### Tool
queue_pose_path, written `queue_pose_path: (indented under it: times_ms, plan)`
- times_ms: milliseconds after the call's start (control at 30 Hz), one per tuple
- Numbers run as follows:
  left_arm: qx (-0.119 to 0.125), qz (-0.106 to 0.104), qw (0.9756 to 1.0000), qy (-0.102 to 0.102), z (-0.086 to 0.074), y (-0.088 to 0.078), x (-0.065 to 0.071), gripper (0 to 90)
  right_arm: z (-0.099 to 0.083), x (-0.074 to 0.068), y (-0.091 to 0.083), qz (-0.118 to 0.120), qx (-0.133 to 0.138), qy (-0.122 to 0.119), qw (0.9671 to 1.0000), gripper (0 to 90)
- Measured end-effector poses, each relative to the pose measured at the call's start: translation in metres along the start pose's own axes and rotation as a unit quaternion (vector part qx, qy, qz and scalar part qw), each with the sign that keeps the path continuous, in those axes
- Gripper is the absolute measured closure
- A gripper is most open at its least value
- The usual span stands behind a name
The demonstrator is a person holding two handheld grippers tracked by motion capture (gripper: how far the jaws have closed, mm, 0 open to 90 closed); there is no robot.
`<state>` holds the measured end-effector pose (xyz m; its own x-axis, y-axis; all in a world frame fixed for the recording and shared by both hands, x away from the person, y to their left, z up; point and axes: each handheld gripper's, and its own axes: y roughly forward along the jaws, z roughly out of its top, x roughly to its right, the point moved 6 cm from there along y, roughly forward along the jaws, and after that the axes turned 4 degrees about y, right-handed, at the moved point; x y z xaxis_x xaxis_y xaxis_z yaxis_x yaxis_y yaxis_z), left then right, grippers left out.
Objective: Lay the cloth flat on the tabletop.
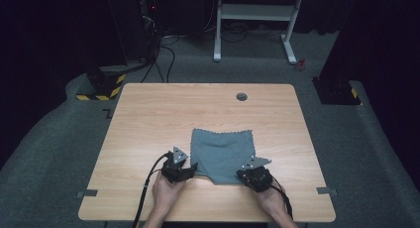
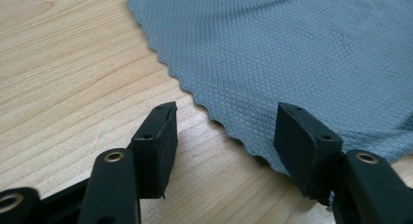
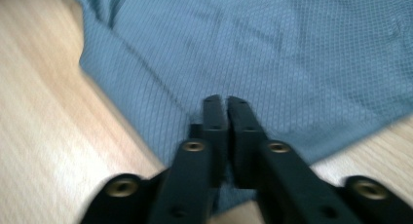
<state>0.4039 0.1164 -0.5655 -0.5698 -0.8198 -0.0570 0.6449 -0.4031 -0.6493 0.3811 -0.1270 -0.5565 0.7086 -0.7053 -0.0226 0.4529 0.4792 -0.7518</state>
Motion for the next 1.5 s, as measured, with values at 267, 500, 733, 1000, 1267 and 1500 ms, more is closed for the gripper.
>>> queue_pose_path:
  times_ms: [267, 500, 733, 1000, 1267, 1500]
  plan:
    - [0.0, 0.0, 1.0, 0.0, 0.0, 0.0, 0.0, 41.8, -0.01, 0.009, -0.022, -0.006, 0.029, 0.017, 0.9994, 90.0]
    - [0.0, 0.0, 1.0, 0.0, 0.0, 0.0, 0.0, 41.9, -0.026, 0.022, -0.038, -0.025, 0.031, 0.036, 0.9986, 90.0]
    - [0.0, 0.0, 1.0, 0.0, 0.0, 0.0, 0.0, 41.9, -0.042, 0.026, -0.043, -0.023, 0.03, 0.047, 0.9982, 87.8]
    - [0.0, 0.0, 1.0, 0.0, 0.0, 0.0, 0.0, 41.8, -0.009, 0.025, -0.041, -0.015, 0.075, 0.058, 0.9953, 77.0]
    - [0.0, 0.0, 1.0, 0.0, 0.0, 0.0, 0.0, 41.8, -0.01, 0.018, -0.019, 0.005, 0.022, 0.054, 0.9983, 76.2]
    - [0.0, -0.006, 1.0, 0.0, 0.0, 0.0, 0.0, 40.8, -0.038, 0.0, -0.033, 0.016, 0.014, 0.038, 0.999, 74.0]
